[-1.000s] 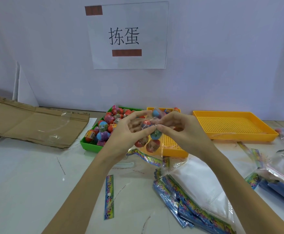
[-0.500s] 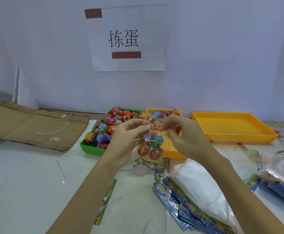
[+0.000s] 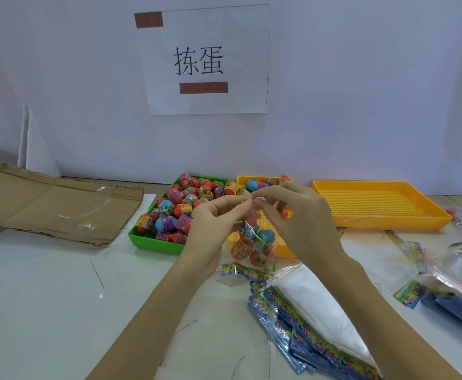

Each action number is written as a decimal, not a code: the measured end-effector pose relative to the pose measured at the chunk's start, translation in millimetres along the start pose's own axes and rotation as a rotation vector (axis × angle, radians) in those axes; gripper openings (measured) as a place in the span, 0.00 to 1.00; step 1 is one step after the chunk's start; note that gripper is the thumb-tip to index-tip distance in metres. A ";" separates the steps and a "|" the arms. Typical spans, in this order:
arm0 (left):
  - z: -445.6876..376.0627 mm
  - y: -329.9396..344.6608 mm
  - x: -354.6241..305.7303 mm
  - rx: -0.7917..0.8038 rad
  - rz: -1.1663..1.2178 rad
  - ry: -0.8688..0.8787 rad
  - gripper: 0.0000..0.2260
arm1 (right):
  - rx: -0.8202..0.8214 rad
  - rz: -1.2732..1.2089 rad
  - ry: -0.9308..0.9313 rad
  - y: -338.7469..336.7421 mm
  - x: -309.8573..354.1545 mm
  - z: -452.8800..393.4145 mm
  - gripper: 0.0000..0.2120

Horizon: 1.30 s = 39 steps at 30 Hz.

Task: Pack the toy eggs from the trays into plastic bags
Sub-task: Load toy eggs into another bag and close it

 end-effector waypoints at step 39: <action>6.2 9.5 -24.6 -0.028 -0.744 0.334 0.05 | -0.018 -0.102 -0.031 -0.7 -1.5 -0.6 0.02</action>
Point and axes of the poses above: each hand's wrist, its own z-axis away from the middle knuckle, its own y-axis out of the palm, x = y × z, the point moved 6 cm from there along -z, towards the middle knuckle, and after that the axes turned 14 degrees about x, right-handed, at the moved point
